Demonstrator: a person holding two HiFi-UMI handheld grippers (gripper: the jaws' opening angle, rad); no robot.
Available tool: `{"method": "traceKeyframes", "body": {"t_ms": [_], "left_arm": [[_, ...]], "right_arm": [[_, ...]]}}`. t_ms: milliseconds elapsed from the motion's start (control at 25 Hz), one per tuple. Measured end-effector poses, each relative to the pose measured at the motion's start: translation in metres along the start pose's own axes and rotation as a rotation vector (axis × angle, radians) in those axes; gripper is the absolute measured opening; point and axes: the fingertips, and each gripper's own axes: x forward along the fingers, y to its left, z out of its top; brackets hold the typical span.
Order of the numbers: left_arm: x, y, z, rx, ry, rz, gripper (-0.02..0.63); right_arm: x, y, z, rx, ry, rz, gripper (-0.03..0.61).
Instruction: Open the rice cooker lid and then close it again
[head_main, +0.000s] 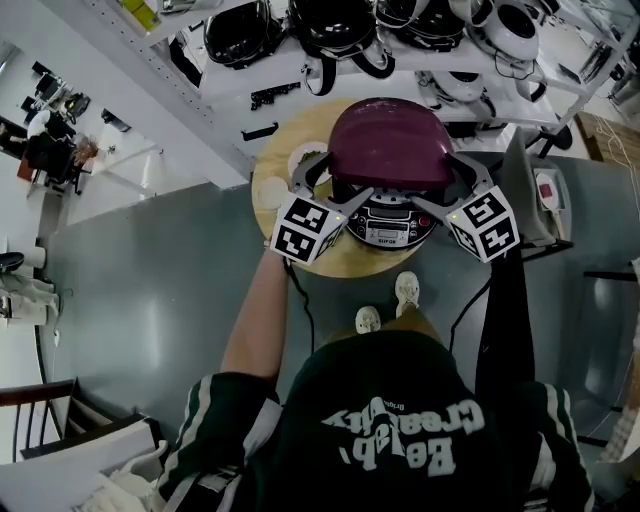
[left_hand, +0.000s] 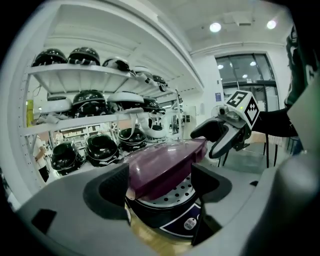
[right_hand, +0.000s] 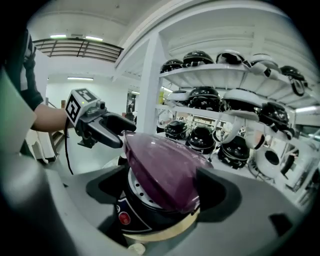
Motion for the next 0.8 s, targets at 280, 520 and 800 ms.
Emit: {"method": "traceKeyframes", "body": {"t_ms": [280,520,800], "left_arm": [[0.002,-0.011,-0.015,-0.051,0.013,-0.025,0.371],[0.006,-0.021,-0.03,-0.116,0.023,-0.049,0.371],[0.012,-0.026,-0.043,-0.16,0.032,-0.056,0.371]], "right_arm": [[0.002,0.009,-0.014,0.05,0.008,0.016,0.453],[0.009,0.017,-0.032,0.069,0.045,0.046,0.453],[0.015,0.023,-0.042,0.108,0.051,0.082,0.451]]}}
